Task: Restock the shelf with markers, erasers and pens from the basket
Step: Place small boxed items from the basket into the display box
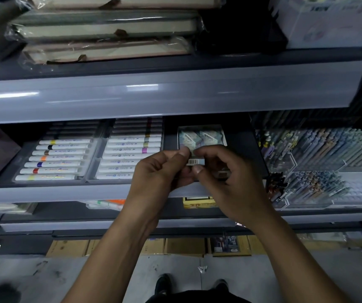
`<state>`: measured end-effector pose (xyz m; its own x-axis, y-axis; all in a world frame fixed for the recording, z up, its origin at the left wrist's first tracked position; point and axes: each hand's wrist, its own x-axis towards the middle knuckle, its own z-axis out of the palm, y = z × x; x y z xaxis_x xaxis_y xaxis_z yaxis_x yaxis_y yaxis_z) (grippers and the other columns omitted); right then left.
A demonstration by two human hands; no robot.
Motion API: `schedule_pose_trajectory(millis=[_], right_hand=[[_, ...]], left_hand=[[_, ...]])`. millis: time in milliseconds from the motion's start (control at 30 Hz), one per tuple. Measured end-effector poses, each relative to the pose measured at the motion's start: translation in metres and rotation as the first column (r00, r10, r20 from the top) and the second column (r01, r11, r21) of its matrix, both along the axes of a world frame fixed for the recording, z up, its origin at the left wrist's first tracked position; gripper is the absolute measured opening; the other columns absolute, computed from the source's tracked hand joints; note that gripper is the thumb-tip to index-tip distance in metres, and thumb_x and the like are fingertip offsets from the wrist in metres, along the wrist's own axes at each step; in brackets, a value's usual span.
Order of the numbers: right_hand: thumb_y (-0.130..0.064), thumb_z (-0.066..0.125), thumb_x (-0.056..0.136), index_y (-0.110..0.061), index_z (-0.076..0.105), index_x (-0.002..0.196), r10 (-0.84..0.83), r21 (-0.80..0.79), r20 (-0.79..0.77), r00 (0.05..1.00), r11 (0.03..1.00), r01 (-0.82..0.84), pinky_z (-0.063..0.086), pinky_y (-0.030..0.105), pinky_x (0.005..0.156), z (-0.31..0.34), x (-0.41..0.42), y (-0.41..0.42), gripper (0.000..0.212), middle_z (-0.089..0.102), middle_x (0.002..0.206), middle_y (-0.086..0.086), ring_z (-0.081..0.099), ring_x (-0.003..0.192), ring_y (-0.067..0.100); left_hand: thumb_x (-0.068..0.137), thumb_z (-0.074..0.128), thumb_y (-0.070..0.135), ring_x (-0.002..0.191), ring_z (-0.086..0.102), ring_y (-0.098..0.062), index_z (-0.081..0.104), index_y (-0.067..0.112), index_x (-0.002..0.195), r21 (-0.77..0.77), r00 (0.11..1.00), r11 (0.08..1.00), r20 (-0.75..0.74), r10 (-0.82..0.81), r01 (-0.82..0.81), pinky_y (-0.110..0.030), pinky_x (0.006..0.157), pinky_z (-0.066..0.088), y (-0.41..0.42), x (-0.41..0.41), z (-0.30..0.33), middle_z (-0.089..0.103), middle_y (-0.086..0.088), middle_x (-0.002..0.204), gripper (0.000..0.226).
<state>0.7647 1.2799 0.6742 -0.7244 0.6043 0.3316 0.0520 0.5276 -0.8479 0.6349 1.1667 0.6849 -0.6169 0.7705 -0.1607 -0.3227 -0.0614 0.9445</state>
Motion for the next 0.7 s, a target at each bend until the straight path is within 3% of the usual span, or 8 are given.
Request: schedule_pose_trajectory(millis=[133,233,300,433,567,700], right_hand=[[-0.03,0.068,0.095,-0.028,0.071,0.119,-0.039,-0.009,-0.046,0.998,0.999,0.038,0.056,0.022,0.078,-0.001,-0.001,0.0,0.024,0.07,0.1,-0.013,0.069,0.097,0.01],[-0.026,0.07,0.093,-0.029,0.071,0.117,-0.076,-0.011,-0.067,0.995,0.997,0.076,0.049,0.012,0.072,-0.002,0.001,0.003,0.024,0.066,0.091,-0.015,0.067,0.089,0.01],[-0.02,0.075,0.091,-0.029,0.071,0.114,-0.126,-0.003,-0.05,0.991,0.992,0.126,0.047,0.012,0.069,-0.003,0.001,0.007,0.025,0.065,0.086,-0.015,0.066,0.085,0.01],[-0.016,0.078,0.087,-0.027,0.071,0.111,-0.237,0.172,0.134,0.962,0.962,0.213,0.047,0.023,0.07,-0.006,-0.005,0.018,0.027,0.065,0.086,-0.01,0.062,0.08,0.007],[-0.022,0.081,0.084,-0.023,0.074,0.107,-0.317,0.425,0.241,0.917,0.884,0.194,0.04,0.029,0.084,-0.004,-0.018,0.021,0.024,0.059,0.097,-0.006,0.053,0.101,0.019],[-0.023,0.08,0.082,-0.028,0.072,0.102,-0.334,0.384,0.272,0.902,0.898,0.217,0.039,0.041,0.094,-0.005,-0.027,0.023,0.022,0.052,0.082,-0.019,0.058,0.103,0.022]], left_hand=[[0.103,0.06,0.032,0.097,0.077,-0.038,0.081,0.008,0.104,-0.061,0.999,0.998,0.034,0.035,-0.033,-0.037,0.084,0.064,0.001,-0.001,0.001,0.078,-0.026,0.099,0.032],[0.107,0.054,0.017,0.087,0.076,-0.035,0.078,0.008,0.107,-0.079,0.998,0.995,-0.001,0.066,-0.066,-0.032,0.074,0.064,0.001,-0.004,0.0,0.077,-0.023,0.091,0.026],[0.106,0.053,0.008,0.075,0.072,-0.026,0.076,0.01,0.103,-0.095,0.992,0.992,-0.102,0.069,-0.079,-0.029,0.066,0.061,-0.001,-0.004,-0.003,0.076,-0.013,0.081,0.024],[0.104,0.056,0.003,0.075,0.068,-0.014,0.079,0.017,0.103,-0.197,0.927,0.975,-0.374,0.02,-0.1,-0.023,0.06,0.052,-0.004,-0.006,-0.013,0.079,0.0,0.092,0.027],[0.101,0.059,0.003,0.073,0.068,-0.005,0.08,0.018,0.101,-0.226,0.897,0.968,-0.443,0.001,-0.112,-0.018,0.063,0.049,-0.004,-0.006,-0.017,0.079,0.008,0.087,0.026],[0.1,0.06,0.004,0.076,0.068,0.0,0.08,0.02,0.1,-0.228,0.863,0.966,-0.505,-0.011,-0.121,-0.017,0.065,0.048,-0.003,-0.005,-0.017,0.078,0.012,0.086,0.025]])
